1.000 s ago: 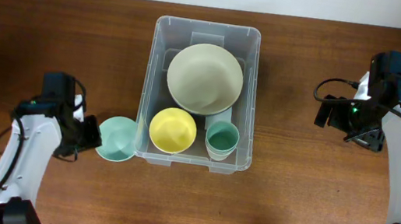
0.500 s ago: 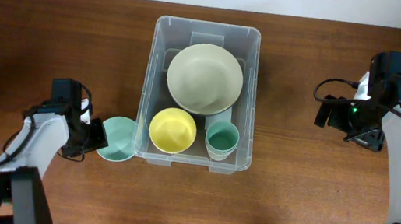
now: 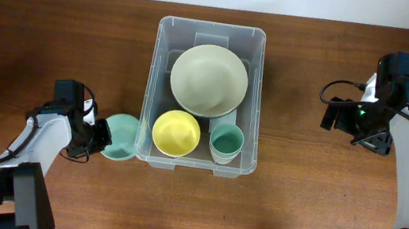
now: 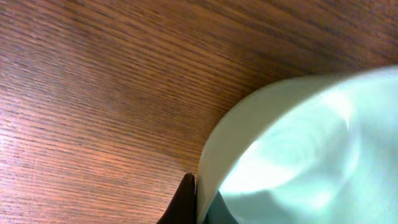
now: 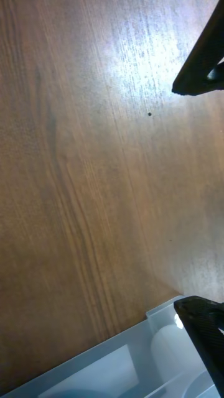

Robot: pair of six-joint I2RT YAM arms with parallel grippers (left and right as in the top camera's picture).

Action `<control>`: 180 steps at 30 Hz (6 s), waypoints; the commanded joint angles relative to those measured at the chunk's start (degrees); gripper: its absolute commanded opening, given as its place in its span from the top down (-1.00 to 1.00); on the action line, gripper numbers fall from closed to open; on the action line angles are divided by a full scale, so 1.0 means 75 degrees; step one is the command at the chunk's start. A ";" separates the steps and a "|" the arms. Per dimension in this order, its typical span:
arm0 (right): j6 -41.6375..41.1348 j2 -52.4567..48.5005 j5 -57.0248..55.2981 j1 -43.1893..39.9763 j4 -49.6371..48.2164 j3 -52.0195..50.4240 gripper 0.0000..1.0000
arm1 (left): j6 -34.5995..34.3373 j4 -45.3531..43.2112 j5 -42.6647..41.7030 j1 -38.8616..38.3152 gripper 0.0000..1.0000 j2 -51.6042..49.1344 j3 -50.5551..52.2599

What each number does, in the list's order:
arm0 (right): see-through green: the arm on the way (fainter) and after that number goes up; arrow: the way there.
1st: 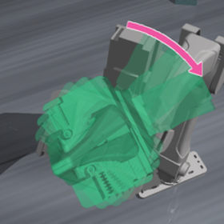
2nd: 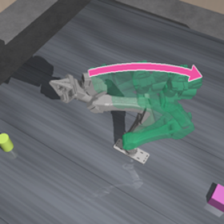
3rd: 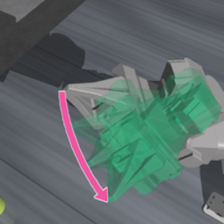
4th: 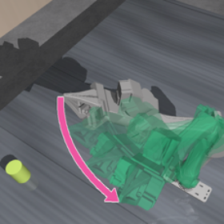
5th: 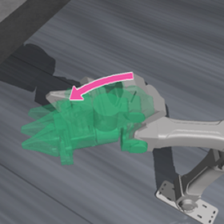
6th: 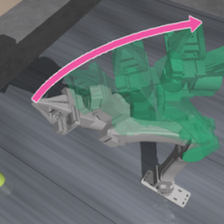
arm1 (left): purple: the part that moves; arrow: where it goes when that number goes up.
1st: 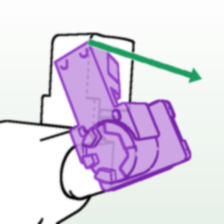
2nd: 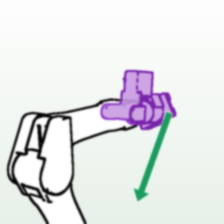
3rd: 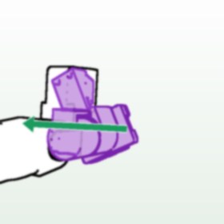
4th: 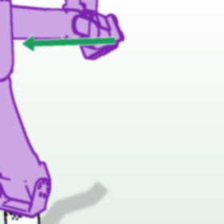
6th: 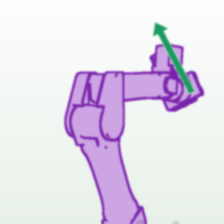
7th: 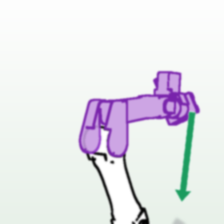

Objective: Pack container

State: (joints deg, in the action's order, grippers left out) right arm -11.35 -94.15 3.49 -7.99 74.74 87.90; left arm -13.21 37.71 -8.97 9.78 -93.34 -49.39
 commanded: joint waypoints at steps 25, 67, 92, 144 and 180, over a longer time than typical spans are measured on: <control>0.0058 0.0003 -0.0038 0.0000 -0.0003 -0.0015 -0.98 | 0.0003 0.3022 0.1233 -0.1003 0.99 0.1647 -0.5039; 0.0061 0.0003 -0.0041 0.0000 0.0003 -0.0015 -0.98 | -0.0055 0.4243 0.1556 -0.4097 0.10 -0.0697 -0.5071; 0.0542 -0.0277 -0.0501 0.0906 -0.2914 0.1020 -0.98 | 0.0096 0.1559 0.2547 -0.1982 -0.99 0.0184 -0.5307; -0.0006 0.7108 -0.0956 0.0915 -0.3206 -0.5272 -0.98 | 0.0090 0.1492 0.2256 -0.1932 -0.99 0.8492 0.0061; 0.0286 1.2397 -0.0656 0.0912 -0.7000 -0.9777 -0.98 | 0.0090 0.1492 0.2256 -0.1932 -0.99 0.8492 0.0061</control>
State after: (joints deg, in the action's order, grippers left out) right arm -9.61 -4.47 -3.09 -1.08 24.34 17.74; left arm -11.79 48.99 8.40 -5.06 -29.87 -49.25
